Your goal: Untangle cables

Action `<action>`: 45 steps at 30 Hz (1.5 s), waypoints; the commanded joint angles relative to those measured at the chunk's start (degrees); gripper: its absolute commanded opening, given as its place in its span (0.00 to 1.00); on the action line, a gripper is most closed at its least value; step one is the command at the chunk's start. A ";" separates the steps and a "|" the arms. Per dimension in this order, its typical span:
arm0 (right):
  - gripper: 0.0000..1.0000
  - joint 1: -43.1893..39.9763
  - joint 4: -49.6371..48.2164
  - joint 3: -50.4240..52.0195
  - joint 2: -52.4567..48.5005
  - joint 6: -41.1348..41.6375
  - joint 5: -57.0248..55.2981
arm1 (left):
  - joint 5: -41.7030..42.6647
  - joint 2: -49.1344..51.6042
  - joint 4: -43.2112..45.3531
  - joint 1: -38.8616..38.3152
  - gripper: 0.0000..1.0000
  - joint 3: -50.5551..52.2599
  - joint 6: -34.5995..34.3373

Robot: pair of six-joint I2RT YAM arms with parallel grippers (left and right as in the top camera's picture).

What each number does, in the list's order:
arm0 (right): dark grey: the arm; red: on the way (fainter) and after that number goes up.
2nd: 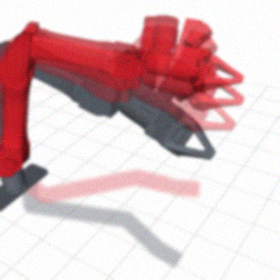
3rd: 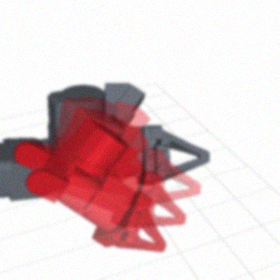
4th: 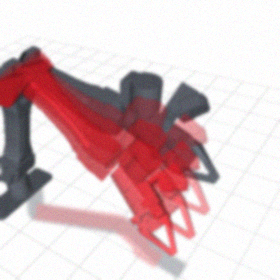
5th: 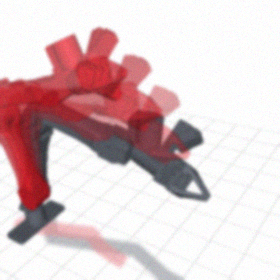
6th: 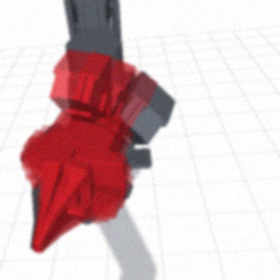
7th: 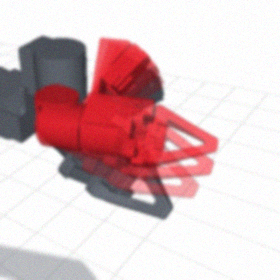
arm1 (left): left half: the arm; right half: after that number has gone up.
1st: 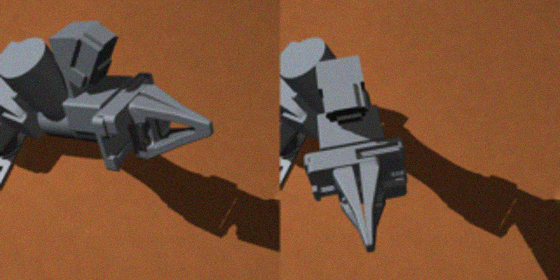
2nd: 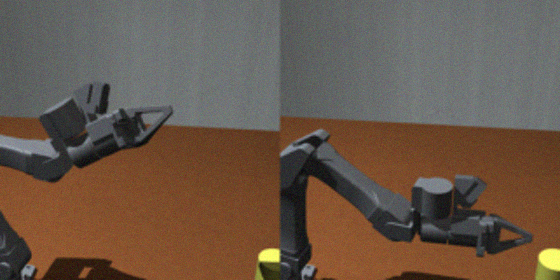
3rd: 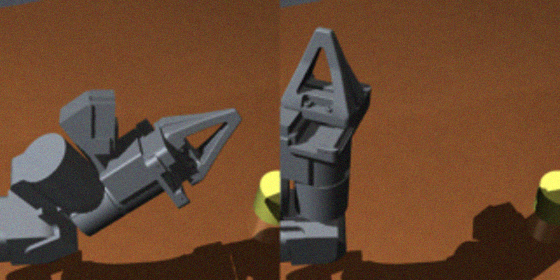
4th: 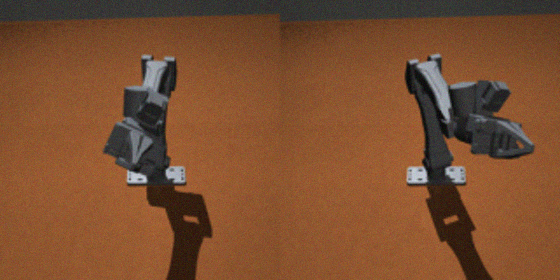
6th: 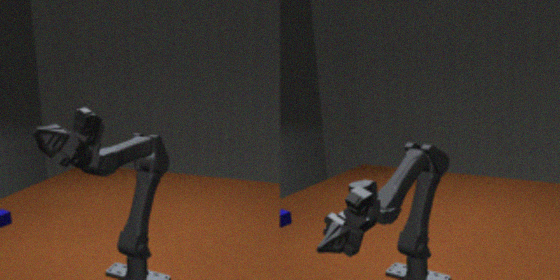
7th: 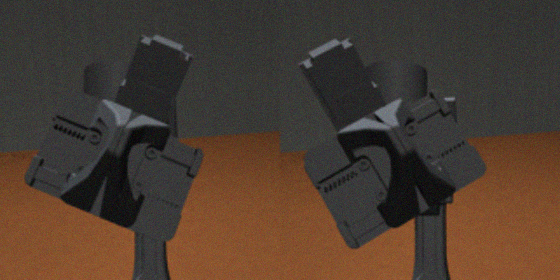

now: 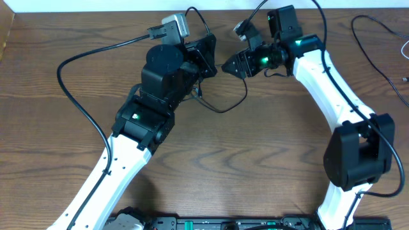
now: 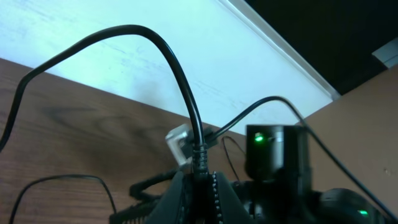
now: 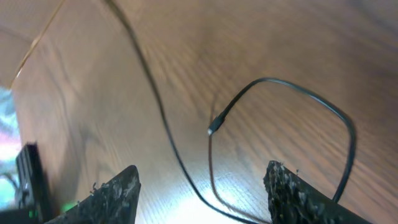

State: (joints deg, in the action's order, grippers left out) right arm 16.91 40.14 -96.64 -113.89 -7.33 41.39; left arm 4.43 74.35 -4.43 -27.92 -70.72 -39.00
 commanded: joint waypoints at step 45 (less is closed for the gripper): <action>0.01 -3.63 -3.61 0.00 5.86 12.48 1.16 | -2.62 0.68 -15.39 6.97 0.16 -0.22 -2.64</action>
State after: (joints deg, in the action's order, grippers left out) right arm 15.70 35.18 -95.94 -117.64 5.41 44.86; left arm 3.44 74.39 -18.87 -21.12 -70.70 -42.11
